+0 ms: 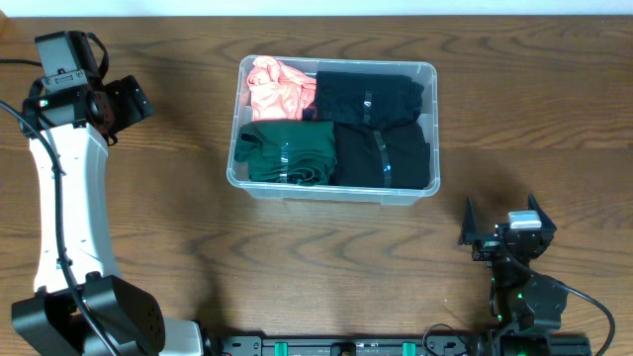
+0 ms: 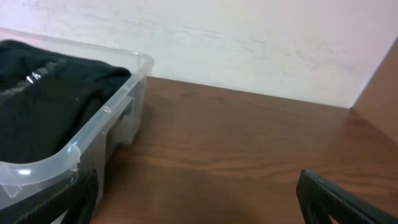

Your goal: Pack container

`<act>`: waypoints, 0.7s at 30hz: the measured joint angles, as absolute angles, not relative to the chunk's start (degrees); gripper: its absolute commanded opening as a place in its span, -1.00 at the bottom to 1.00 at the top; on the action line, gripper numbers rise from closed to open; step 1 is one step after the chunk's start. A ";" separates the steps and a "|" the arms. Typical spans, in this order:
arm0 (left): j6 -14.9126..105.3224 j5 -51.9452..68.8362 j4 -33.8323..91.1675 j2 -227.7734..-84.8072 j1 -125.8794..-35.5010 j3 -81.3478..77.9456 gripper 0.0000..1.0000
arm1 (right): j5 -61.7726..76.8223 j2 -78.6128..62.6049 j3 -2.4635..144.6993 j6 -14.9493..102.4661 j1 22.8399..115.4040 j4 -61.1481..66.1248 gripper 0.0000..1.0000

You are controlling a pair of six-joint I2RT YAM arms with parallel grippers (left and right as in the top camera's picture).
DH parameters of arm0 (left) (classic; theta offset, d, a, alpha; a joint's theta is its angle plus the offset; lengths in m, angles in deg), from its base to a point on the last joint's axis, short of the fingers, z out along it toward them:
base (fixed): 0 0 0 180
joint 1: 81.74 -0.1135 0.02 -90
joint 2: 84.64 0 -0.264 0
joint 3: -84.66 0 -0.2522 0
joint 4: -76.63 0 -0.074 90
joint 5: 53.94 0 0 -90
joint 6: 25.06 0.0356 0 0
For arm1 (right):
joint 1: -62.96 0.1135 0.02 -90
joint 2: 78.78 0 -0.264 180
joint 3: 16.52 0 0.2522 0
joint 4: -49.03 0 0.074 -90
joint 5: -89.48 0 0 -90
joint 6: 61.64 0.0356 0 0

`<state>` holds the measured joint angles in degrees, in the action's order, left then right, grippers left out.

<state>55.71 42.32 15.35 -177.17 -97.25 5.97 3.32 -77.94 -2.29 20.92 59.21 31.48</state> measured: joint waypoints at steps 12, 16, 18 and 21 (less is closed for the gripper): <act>55.71 42.32 15.35 -177.17 -97.25 5.97 0.96 | 3.32 -77.94 -2.29 18.01 59.21 31.48 0.98; 55.71 42.32 15.35 -177.17 -97.22 5.97 0.96 | 3.32 -77.94 -2.29 17.79 59.21 31.48 0.99; 55.71 42.32 15.35 -177.17 -97.22 5.97 0.96 | 3.30 -77.94 -2.29 17.75 59.21 31.48 0.98; 55.71 42.32 15.35 -177.17 -97.25 5.97 0.96 | 3.30 -77.94 -2.29 17.70 59.21 31.48 0.99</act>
